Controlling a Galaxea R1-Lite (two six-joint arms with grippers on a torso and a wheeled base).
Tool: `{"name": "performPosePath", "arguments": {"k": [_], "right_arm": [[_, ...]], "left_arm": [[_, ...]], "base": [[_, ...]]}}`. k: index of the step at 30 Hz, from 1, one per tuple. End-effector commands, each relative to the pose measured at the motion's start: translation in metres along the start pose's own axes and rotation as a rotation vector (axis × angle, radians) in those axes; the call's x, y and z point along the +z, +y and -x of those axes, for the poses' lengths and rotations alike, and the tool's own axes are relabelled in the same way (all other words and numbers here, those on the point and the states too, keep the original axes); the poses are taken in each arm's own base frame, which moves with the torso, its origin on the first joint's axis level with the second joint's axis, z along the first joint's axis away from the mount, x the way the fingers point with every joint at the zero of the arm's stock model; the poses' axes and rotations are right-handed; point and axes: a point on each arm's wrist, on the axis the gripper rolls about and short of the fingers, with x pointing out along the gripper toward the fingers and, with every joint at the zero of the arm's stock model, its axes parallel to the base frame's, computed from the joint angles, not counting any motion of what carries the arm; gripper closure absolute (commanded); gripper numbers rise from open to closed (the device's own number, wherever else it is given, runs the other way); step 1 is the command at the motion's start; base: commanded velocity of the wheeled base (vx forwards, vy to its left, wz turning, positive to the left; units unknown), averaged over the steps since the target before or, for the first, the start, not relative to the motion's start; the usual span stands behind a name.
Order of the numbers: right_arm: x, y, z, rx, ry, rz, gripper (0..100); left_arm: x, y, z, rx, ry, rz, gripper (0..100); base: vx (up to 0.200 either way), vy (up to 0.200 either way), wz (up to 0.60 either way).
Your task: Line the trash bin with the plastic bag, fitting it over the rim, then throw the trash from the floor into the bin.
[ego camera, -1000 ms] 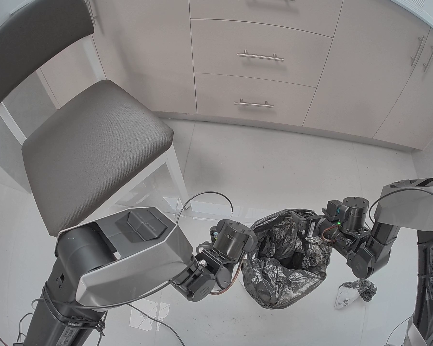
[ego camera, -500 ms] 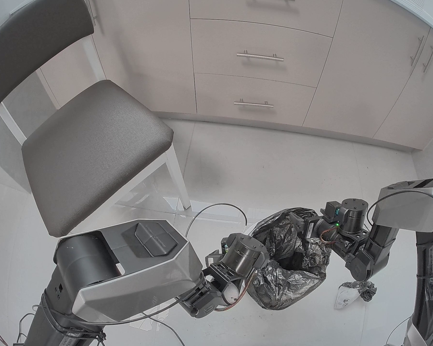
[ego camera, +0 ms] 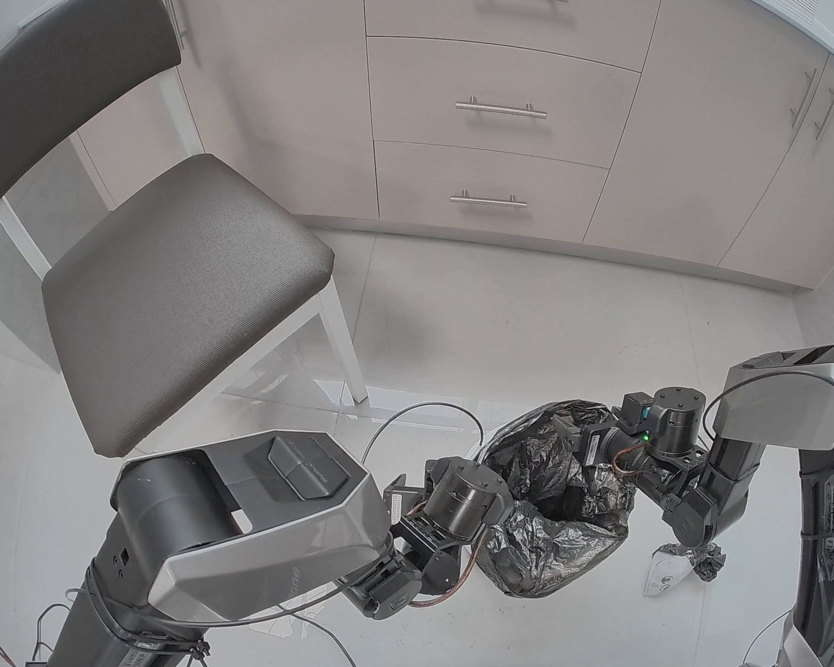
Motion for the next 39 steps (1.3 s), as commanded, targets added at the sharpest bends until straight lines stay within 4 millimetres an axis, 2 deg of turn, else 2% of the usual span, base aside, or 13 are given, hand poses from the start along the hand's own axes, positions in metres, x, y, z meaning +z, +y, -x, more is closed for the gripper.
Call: {"name": "performPosePath", "arguments": {"k": [1,5,7,15,23,39], "right_arm": [[-0.001,0.0,0.0,0.001,0.002,0.0,0],[0.0,0.0,-0.001,0.001,-0.001,0.0,0],[-0.001,0.001,-0.002,0.008,0.0,-0.001,0],[-0.013,0.001,-0.008,0.01,-0.006,0.0,0],[-0.014,0.002,-0.007,0.014,-0.001,0.001,0],[-0.016,0.003,-0.008,0.017,0.006,0.003,0]], "left_arm": [[-0.003,0.002,-0.004,0.023,-0.031,-0.02,0],[-0.003,0.006,-0.005,0.026,-0.052,-0.042,0],[-0.008,0.009,-0.013,0.073,-0.083,-0.074,0],[-0.008,0.015,-0.016,0.08,-0.137,-0.117,0],[-0.012,0.019,-0.013,0.094,-0.123,-0.185,0],[-0.007,0.028,-0.014,0.113,-0.16,-0.212,0]], "base": [[0.0,0.0,0.0],[0.0,0.0,0.0],[0.0,0.0,0.0],[0.0,0.0,0.0],[0.0,0.0,0.0],[0.0,0.0,0.0]]}}
